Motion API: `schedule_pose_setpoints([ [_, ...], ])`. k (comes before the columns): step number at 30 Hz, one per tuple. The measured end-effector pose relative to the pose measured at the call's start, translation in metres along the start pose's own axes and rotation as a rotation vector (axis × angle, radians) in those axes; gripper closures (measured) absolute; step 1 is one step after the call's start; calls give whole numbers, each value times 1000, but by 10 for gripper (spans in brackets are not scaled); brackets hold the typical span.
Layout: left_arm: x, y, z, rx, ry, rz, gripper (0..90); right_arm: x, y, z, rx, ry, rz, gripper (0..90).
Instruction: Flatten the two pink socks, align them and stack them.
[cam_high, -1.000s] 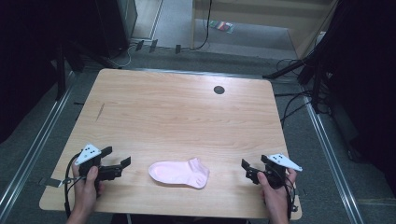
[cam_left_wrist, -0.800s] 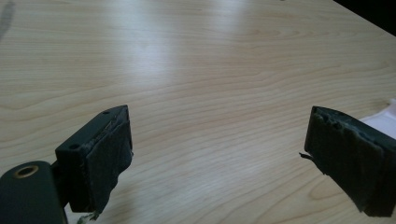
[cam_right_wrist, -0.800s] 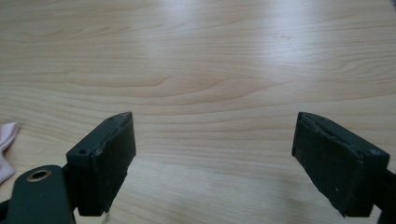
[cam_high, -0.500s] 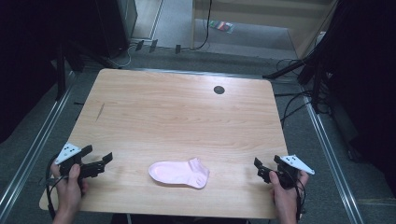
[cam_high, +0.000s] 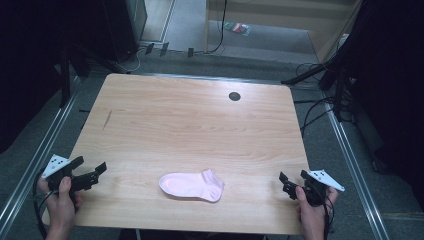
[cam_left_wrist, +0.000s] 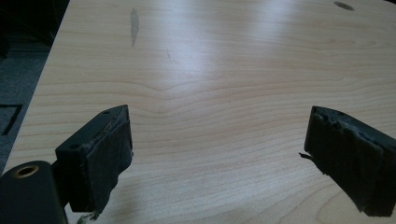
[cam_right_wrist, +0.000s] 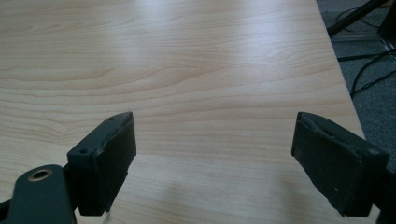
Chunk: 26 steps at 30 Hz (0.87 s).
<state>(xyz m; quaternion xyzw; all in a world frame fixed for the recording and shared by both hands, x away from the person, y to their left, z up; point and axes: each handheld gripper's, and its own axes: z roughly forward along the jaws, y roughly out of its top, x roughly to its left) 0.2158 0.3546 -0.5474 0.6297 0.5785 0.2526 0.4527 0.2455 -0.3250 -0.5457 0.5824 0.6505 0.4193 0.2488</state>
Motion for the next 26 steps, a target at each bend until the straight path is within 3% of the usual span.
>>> schedule_pose_setpoints([
  [12, -3, -2, 4, 21, -3, 8, 77, -11, -8, -13, 2, 0, 10, 140],
  [16, -3, -3, 5, 27, -2, 7, 77, -15, -9, -15, -3, -1, 36, 141],
  [26, -6, -3, 7, 28, 7, 26, 82, -14, -8, -14, 2, -9, 34, 144],
])
